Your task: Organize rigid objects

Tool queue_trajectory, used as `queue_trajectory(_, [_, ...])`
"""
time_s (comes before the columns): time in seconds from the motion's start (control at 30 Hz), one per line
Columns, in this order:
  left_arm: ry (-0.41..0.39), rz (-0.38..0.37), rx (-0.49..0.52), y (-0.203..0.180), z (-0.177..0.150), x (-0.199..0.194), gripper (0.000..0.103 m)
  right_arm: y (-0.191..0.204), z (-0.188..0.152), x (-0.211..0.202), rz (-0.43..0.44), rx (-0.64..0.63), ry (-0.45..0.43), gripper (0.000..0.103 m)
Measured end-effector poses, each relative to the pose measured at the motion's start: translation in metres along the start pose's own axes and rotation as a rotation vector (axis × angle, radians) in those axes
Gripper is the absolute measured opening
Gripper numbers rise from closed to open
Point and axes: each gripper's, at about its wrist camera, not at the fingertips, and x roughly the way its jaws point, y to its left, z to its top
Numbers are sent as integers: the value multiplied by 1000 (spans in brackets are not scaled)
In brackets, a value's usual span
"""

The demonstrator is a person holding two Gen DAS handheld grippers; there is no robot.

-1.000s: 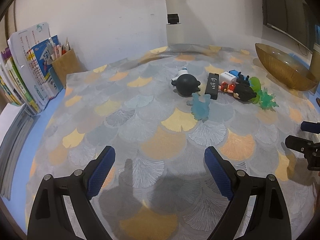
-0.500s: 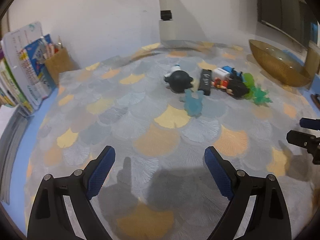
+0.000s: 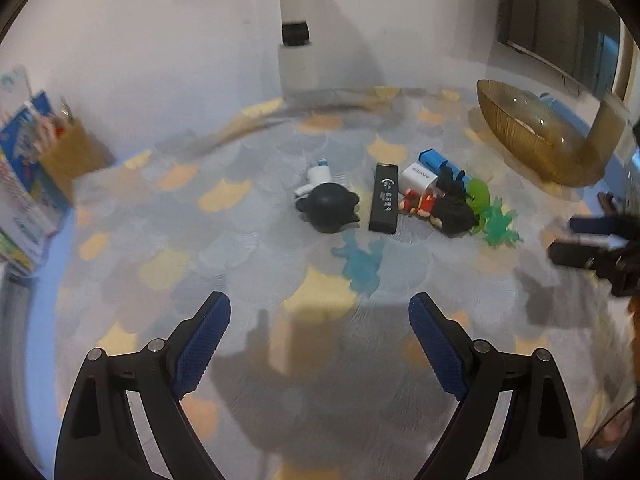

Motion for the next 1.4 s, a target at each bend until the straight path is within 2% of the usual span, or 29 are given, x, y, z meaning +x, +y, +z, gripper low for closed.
queue_trajectory(0.07, [14,-39,-40,5,7,13,90,3,4,12,17,-8,13,79])
queue_trajectory(0.13, [28,-69,-69,8,13,27,90,10,10,25,8,-30,15,76])
queue_trajectory(0.2, [42,-98,-89,8,16,39,89,14,15,37,-39,-51,9,75])
queue_trajectory(0.23, [42,-100,-91,8,18,43,89,16,16,41,-66,-62,5,72])
queue_trajectory(0.33, [35,-86,-80,1,24,53,80,17,19,52,-76,-84,1,53])
queue_trajectory(0.37, [37,-84,-68,-3,25,56,72,18,20,54,-66,-86,0,51])
queue_trajectory(0.4, [36,-79,-57,-6,26,58,56,19,19,55,-70,-91,-15,48])
queue_trajectory(0.43, [37,-72,-44,-10,27,60,46,19,19,54,-68,-96,-24,47])
queue_trajectory(0.47, [45,-68,-31,-14,26,63,31,19,19,54,-61,-98,-32,47])
queue_trajectory(0.53, [32,-45,-12,-19,23,60,30,18,16,50,-47,-95,-40,47])
queue_trajectory(0.67, [-13,-71,-8,-24,11,36,30,15,2,31,-14,-97,-57,47])
queue_trajectory(0.8, [-62,-113,-30,-30,-12,4,30,14,-26,-3,49,-122,-76,47])
queue_trajectory(0.9, [-81,-118,-44,-36,-32,-7,30,17,-51,-17,68,-166,-70,47])
queue_trajectory(1.03, [-70,-75,-56,-43,-50,-2,30,13,-76,-16,75,-166,-43,47])
queue_trajectory(1.13, [-77,-11,-33,-48,-55,-1,30,7,-86,-13,95,-152,-36,47])
queue_trajectory(1.2, [-86,-16,-20,-49,-56,-2,30,0,-92,-13,113,-128,-30,48])
queue_trajectory(1.27, [-73,-6,1,-51,-57,2,30,-3,-97,-16,126,-113,-23,61])
queue_trajectory(1.4, [-89,2,23,-54,-58,0,30,-4,-109,-24,107,-102,-24,63])
